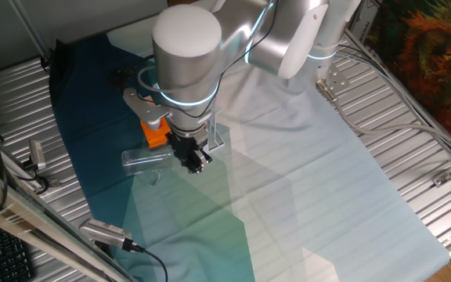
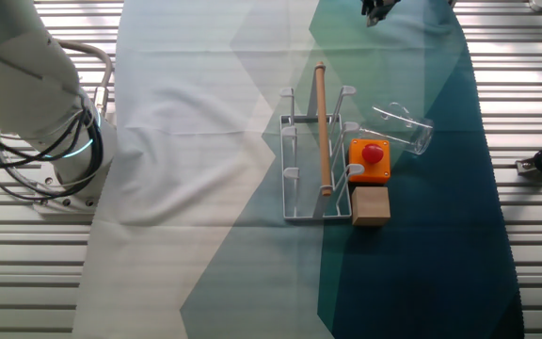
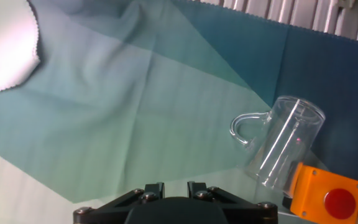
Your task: Put the cup on the cup rack
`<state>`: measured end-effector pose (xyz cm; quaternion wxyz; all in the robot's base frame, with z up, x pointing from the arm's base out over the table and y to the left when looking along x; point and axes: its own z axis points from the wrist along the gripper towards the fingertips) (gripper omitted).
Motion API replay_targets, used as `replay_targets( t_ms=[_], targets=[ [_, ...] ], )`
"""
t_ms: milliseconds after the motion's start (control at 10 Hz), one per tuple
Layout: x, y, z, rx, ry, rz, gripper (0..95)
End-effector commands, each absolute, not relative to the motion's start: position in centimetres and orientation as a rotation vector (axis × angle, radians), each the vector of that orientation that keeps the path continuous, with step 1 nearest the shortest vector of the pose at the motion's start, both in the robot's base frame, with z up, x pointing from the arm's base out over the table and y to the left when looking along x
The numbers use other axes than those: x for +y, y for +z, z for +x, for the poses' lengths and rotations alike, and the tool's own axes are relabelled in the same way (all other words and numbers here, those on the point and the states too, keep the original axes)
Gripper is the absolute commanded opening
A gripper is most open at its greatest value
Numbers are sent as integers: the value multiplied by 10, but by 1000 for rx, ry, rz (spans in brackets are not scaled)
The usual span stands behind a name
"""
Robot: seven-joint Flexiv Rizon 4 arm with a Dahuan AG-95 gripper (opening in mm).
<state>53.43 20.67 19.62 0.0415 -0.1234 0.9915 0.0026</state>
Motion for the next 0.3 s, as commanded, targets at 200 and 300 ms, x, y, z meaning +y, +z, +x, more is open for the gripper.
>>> replay_targets(
  t_ms=[200,300],
  targets=[
    [209,201,534,3043,9,-399,190],
    [210,202,534,3043,9,-397,190]
  ],
)
